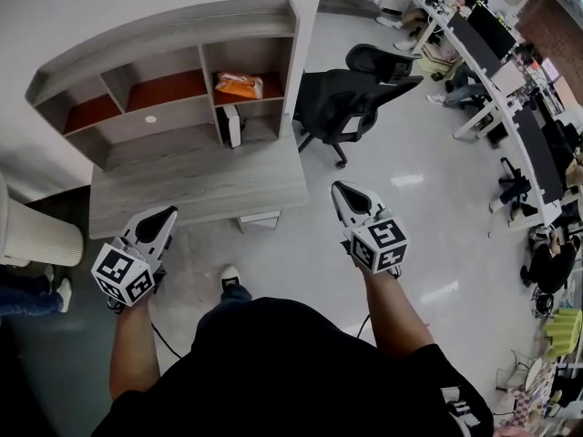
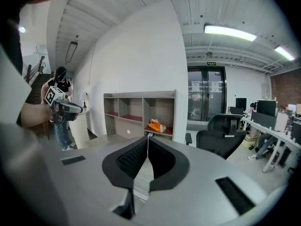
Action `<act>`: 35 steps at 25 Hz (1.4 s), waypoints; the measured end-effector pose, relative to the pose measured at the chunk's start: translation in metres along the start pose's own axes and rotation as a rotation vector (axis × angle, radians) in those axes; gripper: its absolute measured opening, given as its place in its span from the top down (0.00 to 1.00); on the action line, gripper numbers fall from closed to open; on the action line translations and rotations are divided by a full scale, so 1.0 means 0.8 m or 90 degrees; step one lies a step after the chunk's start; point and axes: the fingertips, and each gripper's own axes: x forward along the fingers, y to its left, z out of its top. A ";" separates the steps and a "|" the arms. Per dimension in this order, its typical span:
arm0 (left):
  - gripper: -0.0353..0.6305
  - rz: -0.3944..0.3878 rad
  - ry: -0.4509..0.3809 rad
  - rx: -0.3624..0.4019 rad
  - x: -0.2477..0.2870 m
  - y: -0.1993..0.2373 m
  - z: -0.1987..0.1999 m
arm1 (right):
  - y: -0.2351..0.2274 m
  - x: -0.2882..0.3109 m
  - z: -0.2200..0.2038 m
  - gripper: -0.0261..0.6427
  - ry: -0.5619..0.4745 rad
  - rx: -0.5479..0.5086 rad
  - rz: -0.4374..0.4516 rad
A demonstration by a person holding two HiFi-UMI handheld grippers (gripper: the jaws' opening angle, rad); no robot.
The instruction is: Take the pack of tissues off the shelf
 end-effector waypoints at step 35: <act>0.92 -0.085 0.019 -0.053 0.040 0.283 -0.022 | 0.077 0.232 0.079 0.94 0.045 0.004 -0.062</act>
